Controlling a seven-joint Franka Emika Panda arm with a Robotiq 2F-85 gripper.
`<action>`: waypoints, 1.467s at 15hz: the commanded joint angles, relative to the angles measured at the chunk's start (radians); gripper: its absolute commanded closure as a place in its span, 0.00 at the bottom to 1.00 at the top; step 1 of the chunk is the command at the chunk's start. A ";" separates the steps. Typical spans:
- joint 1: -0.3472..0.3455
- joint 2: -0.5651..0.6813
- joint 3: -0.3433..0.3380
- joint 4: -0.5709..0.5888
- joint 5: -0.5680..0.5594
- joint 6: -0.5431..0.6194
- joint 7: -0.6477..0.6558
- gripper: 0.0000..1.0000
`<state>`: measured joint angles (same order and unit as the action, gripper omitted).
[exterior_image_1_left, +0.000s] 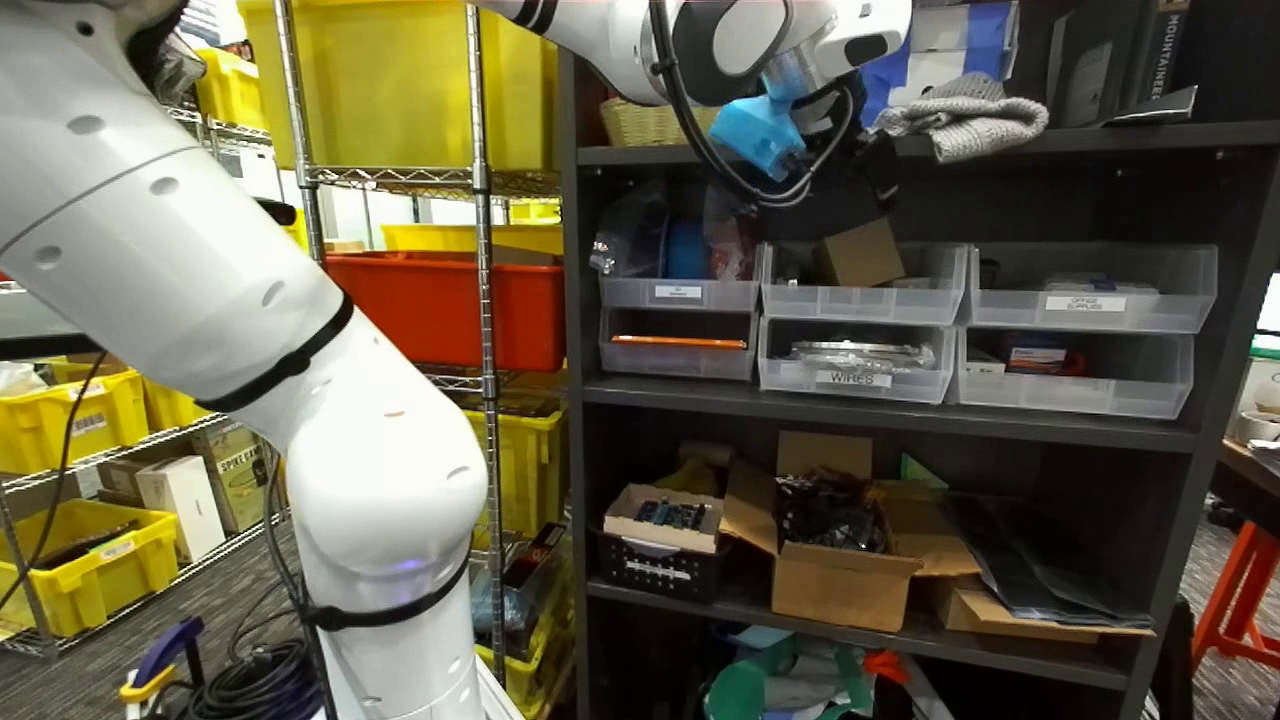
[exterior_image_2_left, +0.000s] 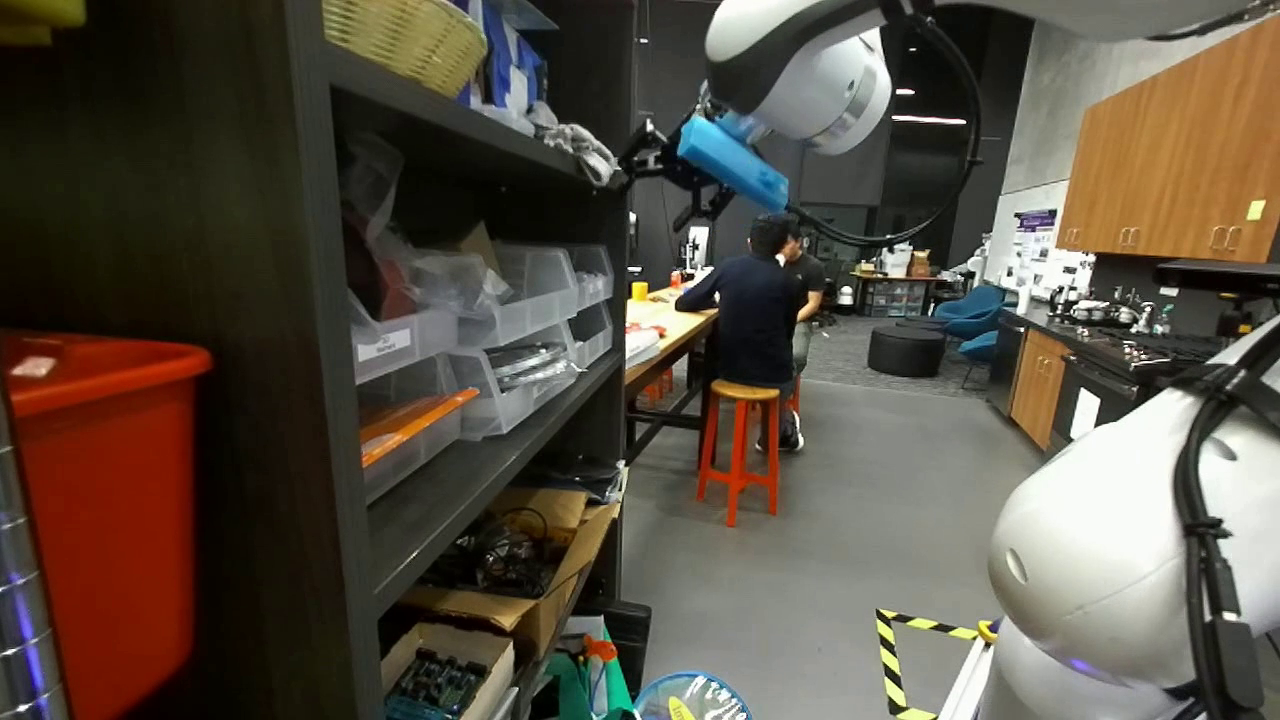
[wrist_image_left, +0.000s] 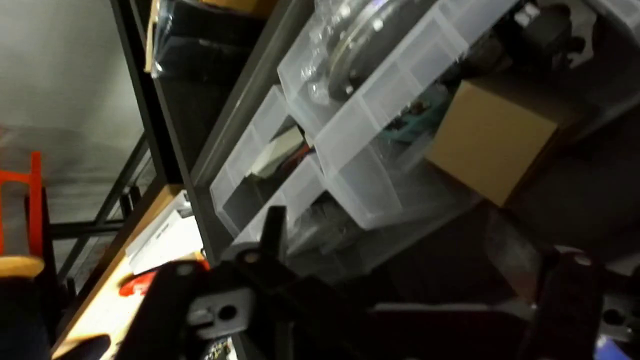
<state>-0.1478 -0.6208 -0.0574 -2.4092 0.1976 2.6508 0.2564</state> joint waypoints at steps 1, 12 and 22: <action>-0.030 -0.020 0.047 -0.026 -0.013 0.198 0.046 0.00; -0.127 -0.002 0.181 -0.064 -0.056 0.397 0.090 0.00; -0.119 -0.033 0.133 0.057 -0.070 0.215 0.063 0.00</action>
<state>-0.2766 -0.6345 0.1116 -2.4085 0.1425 2.9982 0.3447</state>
